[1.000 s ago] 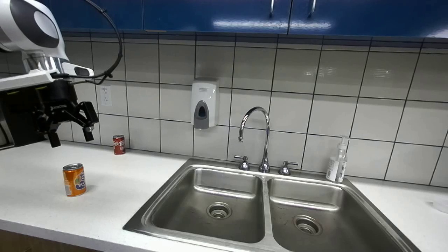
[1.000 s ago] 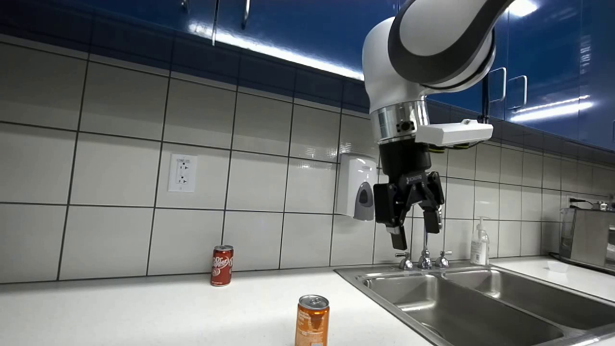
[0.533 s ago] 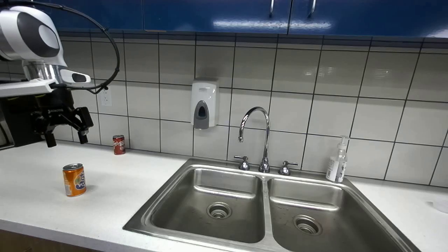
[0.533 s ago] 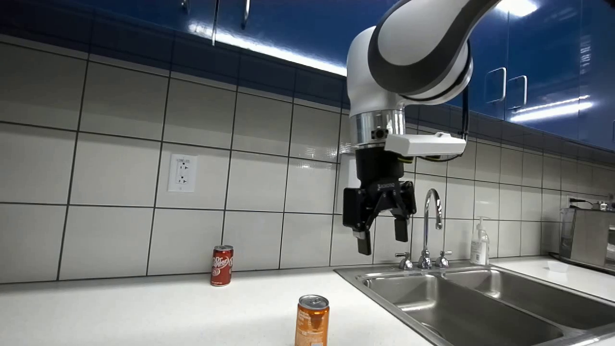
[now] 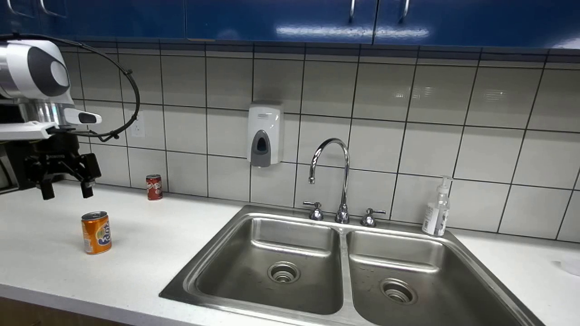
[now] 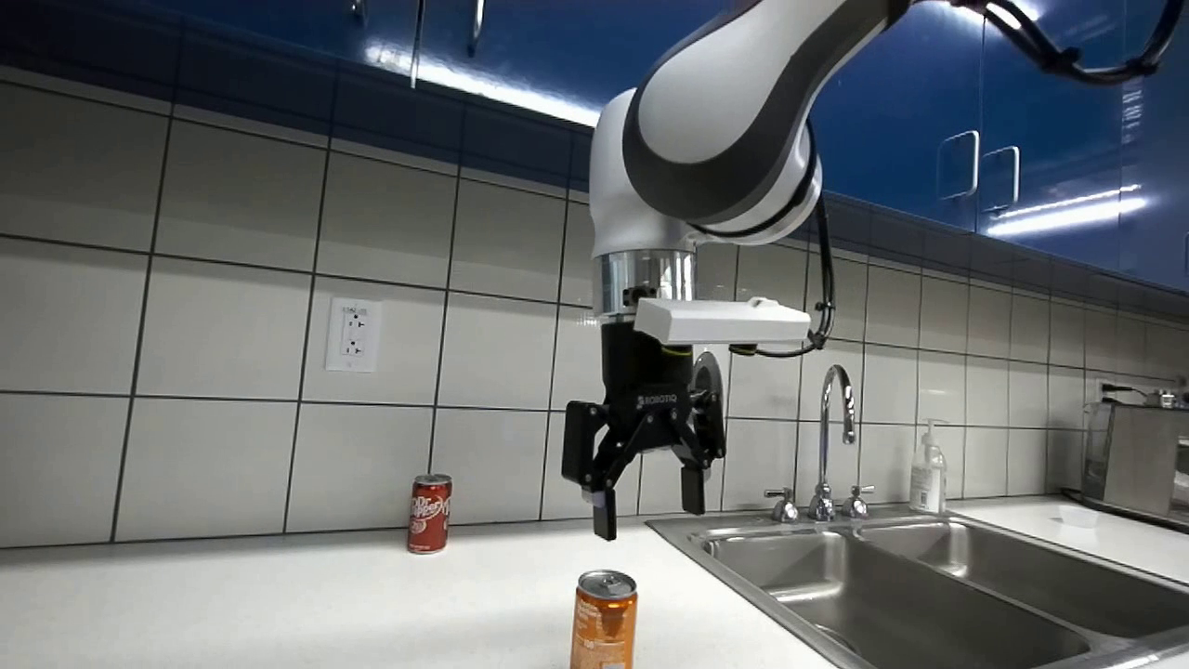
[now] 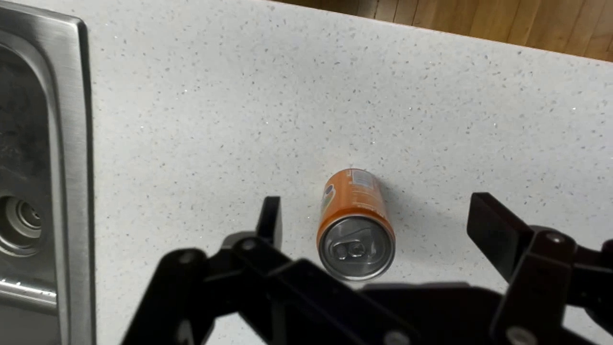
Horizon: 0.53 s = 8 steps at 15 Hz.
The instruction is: Put the can inside the sink
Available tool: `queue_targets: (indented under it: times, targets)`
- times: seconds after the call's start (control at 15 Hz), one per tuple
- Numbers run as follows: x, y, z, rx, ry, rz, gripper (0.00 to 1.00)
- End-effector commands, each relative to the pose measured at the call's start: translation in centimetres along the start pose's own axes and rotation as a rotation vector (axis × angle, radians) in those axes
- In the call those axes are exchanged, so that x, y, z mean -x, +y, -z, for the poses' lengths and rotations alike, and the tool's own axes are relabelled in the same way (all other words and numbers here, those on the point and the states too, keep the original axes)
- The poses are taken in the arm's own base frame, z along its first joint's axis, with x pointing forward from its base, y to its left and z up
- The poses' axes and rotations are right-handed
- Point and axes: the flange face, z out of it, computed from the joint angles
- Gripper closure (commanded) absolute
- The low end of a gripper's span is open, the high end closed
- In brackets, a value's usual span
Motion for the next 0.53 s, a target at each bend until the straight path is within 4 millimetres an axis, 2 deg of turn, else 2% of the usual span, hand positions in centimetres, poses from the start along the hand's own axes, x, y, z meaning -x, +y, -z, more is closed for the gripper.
queue_targets:
  times: [0.0,0.47]
  targets:
    - [-2.2,-0.9,-1.6,-0.027,-0.029,-0.033,0.00]
    - [-5.1,-0.2,-5.6,-0.039,-0.104,-0.047,0.00]
